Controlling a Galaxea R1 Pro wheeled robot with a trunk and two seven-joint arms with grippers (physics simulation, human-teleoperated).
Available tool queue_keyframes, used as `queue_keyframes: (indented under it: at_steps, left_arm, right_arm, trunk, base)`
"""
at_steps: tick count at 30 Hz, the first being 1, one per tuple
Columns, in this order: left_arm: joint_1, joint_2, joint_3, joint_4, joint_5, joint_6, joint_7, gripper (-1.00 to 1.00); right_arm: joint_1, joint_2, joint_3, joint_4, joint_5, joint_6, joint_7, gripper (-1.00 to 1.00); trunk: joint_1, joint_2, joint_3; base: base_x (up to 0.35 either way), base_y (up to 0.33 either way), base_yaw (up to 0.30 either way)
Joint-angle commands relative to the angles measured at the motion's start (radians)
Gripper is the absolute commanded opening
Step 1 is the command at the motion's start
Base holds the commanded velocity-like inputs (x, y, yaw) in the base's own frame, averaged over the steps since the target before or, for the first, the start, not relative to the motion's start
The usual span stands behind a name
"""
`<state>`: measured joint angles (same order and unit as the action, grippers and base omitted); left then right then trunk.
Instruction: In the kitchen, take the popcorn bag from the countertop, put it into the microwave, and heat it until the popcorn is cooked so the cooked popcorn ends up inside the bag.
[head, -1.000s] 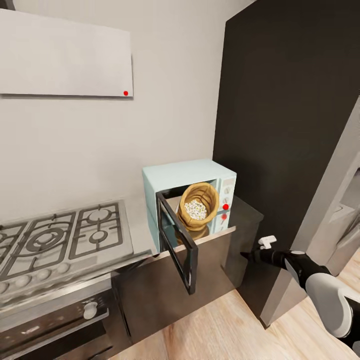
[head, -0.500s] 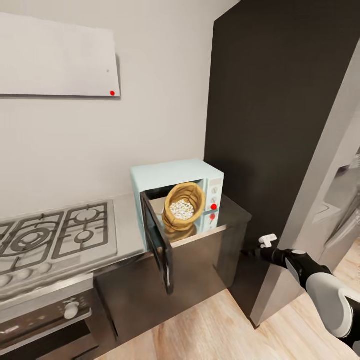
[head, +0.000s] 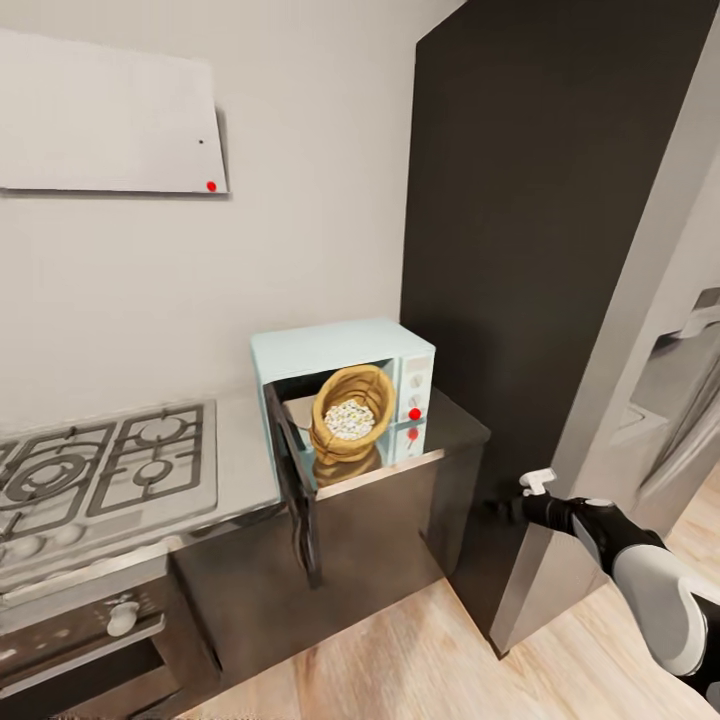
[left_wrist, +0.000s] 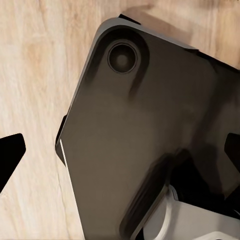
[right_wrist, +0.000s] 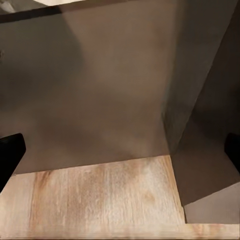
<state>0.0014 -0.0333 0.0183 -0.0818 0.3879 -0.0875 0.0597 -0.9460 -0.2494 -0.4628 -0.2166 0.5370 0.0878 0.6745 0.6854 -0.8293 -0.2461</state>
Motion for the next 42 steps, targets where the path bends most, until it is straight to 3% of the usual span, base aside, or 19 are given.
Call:
queue_keyframes:
  at_steps: [1, 17, 22, 26, 35, 37, 42]
  left_arm:
    - [0.0, 0.0, 0.001, -0.002, 0.002, -0.001, 0.003, 1.0]
    - [0.0, 0.0, 0.0, -0.003, 0.002, -0.001, 0.003, 1.0]
    - [0.0, 0.0, 0.0, -0.003, 0.002, -0.001, 0.003, 1.0]
    - [0.0, 0.0, 0.0, -0.003, 0.002, -0.001, 0.003, 1.0]
    - [0.0, 0.0, 0.0, -0.003, 0.001, -0.001, 0.003, 1.0]
    - [0.0, 0.0, 0.0, -0.003, 0.001, -0.001, 0.003, 1.0]
    - [0.0, 0.0, 0.0, -0.003, 0.002, -0.001, 0.003, 1.0]
  right_arm:
    - [0.0, 0.0, -0.008, -0.002, 0.003, 0.018, 0.007, 1.0]
    - [0.0, 0.011, -0.012, -0.004, 0.001, 0.033, -0.003, 1.0]
    - [0.0, 0.11, -0.017, -0.108, 0.0, 0.034, -0.009, 1.0]
    - [0.0, 0.151, -0.017, -0.143, 0.001, 0.035, -0.014, 1.0]
    - [0.0, 0.155, -0.018, -0.15, 0.0, 0.003, -0.059, 1.0]
    - [0.0, 0.165, -0.018, -0.15, 0.0, -0.04, -0.06, 1.0]
    - [0.0, 0.184, -0.02, -0.151, -0.001, -0.06, -0.061, 1.0]
  trunk:
    - [0.0, -0.001, -0.001]
    - [0.0, -0.001, -0.001]
    - [0.0, -0.001, -0.001]
    - [0.0, -0.001, -0.001]
    - [0.0, -0.001, -0.001]
    - [0.0, -0.001, -0.001]
    - [0.0, -0.001, -0.001]
  base:
    - [0.0, -0.001, 0.186]
    - [0.0, 0.0, 0.262]
    - [0.0, 0.0, 0.269]
    - [0.0, 0.0, 0.269]
    - [0.0, 0.0, 0.117]
    - [0.0, 0.0, 0.001]
    - [0.0, 0.0, 0.0]
